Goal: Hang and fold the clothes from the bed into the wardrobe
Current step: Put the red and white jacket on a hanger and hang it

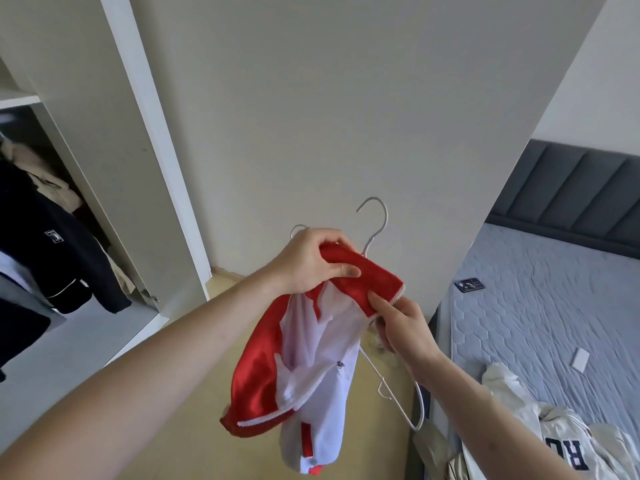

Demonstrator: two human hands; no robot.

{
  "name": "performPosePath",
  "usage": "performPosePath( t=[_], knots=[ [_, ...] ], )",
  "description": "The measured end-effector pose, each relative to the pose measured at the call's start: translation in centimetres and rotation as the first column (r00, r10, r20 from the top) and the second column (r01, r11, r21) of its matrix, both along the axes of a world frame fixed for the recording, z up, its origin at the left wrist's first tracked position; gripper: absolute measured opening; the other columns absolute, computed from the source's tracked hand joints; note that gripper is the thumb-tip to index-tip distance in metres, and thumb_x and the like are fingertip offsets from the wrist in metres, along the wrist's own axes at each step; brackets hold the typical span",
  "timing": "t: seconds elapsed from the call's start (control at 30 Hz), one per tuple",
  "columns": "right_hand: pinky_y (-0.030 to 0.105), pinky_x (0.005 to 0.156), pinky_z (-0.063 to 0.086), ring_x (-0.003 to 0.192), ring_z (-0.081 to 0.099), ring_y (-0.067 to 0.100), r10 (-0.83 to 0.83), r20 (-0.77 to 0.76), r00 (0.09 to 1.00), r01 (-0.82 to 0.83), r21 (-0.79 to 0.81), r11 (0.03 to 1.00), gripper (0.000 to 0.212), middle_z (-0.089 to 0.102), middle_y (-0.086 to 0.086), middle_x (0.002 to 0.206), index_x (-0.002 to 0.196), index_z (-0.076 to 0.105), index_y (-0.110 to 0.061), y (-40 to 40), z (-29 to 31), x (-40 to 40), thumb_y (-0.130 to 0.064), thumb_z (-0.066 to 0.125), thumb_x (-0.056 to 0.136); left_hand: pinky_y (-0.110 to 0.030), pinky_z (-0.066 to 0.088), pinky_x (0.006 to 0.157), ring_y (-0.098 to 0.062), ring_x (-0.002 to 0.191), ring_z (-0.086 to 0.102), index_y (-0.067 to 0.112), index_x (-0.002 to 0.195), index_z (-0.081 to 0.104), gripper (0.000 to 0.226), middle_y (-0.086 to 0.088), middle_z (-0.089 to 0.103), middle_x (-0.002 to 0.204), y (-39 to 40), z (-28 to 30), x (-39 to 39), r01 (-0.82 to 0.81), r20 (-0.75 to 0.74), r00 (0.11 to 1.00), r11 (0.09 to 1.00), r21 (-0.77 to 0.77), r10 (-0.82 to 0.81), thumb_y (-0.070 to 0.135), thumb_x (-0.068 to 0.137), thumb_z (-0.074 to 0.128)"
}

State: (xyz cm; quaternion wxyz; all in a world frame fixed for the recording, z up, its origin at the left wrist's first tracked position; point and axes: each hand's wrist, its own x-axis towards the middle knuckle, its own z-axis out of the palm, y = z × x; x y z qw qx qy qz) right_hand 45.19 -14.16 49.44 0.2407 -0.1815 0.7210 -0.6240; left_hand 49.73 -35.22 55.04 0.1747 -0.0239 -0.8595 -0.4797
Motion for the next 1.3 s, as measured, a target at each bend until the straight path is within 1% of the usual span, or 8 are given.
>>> performPosePath(
  t=[0.2,0.37,0.43,0.57,0.83,0.93,1.13,1.3],
  knots=[
    [0.014,0.042,0.028,0.044,0.031,0.004,0.035,-0.055,0.998,-0.039,-0.066,0.997,0.029,0.041,-0.014,0.05,0.082,0.074,-0.027,-2.1,0.4,0.2,-0.02,0.052,0.101,-0.023,0.044,0.074,-0.001,0.075,0.052,0.029,0.112,0.064,0.058,0.011,0.057,0.09,-3.6,-7.1,2.7,-0.299,0.078,0.948,0.949,-0.1,0.307,0.042,0.064,0.093],
    [0.016,0.043,0.03,0.046,0.032,0.009,0.011,-0.035,0.999,-0.013,-0.067,0.998,0.021,0.039,-0.009,0.052,0.079,0.069,-0.022,-2.9,0.1,-0.2,-0.025,0.053,0.093,-0.028,0.044,0.065,-0.01,0.08,0.056,0.026,0.096,0.048,0.075,0.009,0.055,0.095,-2.5,-14.4,7.6,-0.718,0.361,0.63,0.693,-0.067,0.688,0.078,0.049,0.075],
    [0.017,0.042,0.029,0.046,0.031,0.01,0.001,-0.026,1.0,-0.002,-0.059,0.998,0.019,0.036,-0.008,0.053,0.071,0.062,-0.023,-3.0,-0.1,-0.3,-0.029,0.054,0.087,-0.031,0.045,0.06,-0.013,0.07,0.063,0.021,0.082,0.054,0.077,0.005,0.064,0.079,-0.7,-17.2,9.1,-0.709,0.605,0.54,0.704,-0.048,0.585,0.092,0.05,0.056],
    [0.019,0.042,0.027,0.047,0.028,0.011,-0.014,-0.034,0.999,0.012,-0.055,0.998,0.031,0.033,-0.006,0.055,0.085,0.05,0.001,-2.5,-0.4,-0.7,-0.03,0.055,0.084,-0.024,0.045,0.057,-0.015,0.06,0.065,0.014,0.085,0.071,0.106,0.001,0.07,0.069,3.1,-19.6,10.3,-0.564,0.92,0.386,0.77,0.297,-0.071,0.107,0.048,0.038],
    [0.019,0.04,0.026,0.045,0.026,0.01,-0.057,-0.011,0.998,0.056,-0.108,0.993,0.023,0.032,-0.007,0.053,0.062,0.052,-0.027,-0.9,0.6,-0.3,-0.031,0.057,0.084,-0.03,0.053,0.067,-0.019,0.071,0.07,0.013,0.094,0.069,0.065,-0.003,0.072,0.079,5.8,-18.7,4.9,-0.716,0.777,0.592,0.305,0.629,-0.214,0.068,0.063,0.083],
    [0.019,0.041,0.025,0.046,0.025,0.011,-0.093,-0.013,0.996,0.091,-0.112,0.99,0.024,0.032,-0.006,0.053,0.061,0.054,-0.028,0.0,1.1,-0.4,-0.03,0.057,0.085,-0.027,0.057,0.07,-0.019,0.076,0.072,0.019,0.102,0.076,0.043,-0.005,0.076,0.085,6.1,-18.6,3.0,-0.69,0.767,0.618,0.351,0.633,-0.169,0.04,0.067,0.088],
    [0.009,0.041,0.032,0.04,0.038,0.001,-0.19,-0.055,0.98,0.187,-0.054,0.981,0.029,0.046,-0.013,0.048,0.078,0.071,-0.027,3.4,0.3,-1.6,-0.015,0.057,0.099,-0.037,0.059,0.07,-0.026,0.079,0.066,0.015,0.101,0.073,0.022,-0.012,0.07,0.1,1.8,-16.3,1.4,-0.717,0.625,0.693,0.254,0.649,0.358,0.005,0.091,0.056],
    [0.009,0.039,0.031,0.037,0.043,0.0,-0.242,-0.02,0.97,0.243,0.094,0.965,0.022,0.051,-0.016,0.045,0.093,0.076,-0.012,4.6,-1.7,-2.4,-0.011,0.055,0.1,-0.042,0.062,0.083,-0.024,0.094,0.07,0.029,0.098,0.077,0.026,-0.006,0.072,0.101,-1.7,-12.9,1.9,-0.674,0.495,0.733,0.401,0.62,0.467,0.021,0.082,0.059]
  ],
)
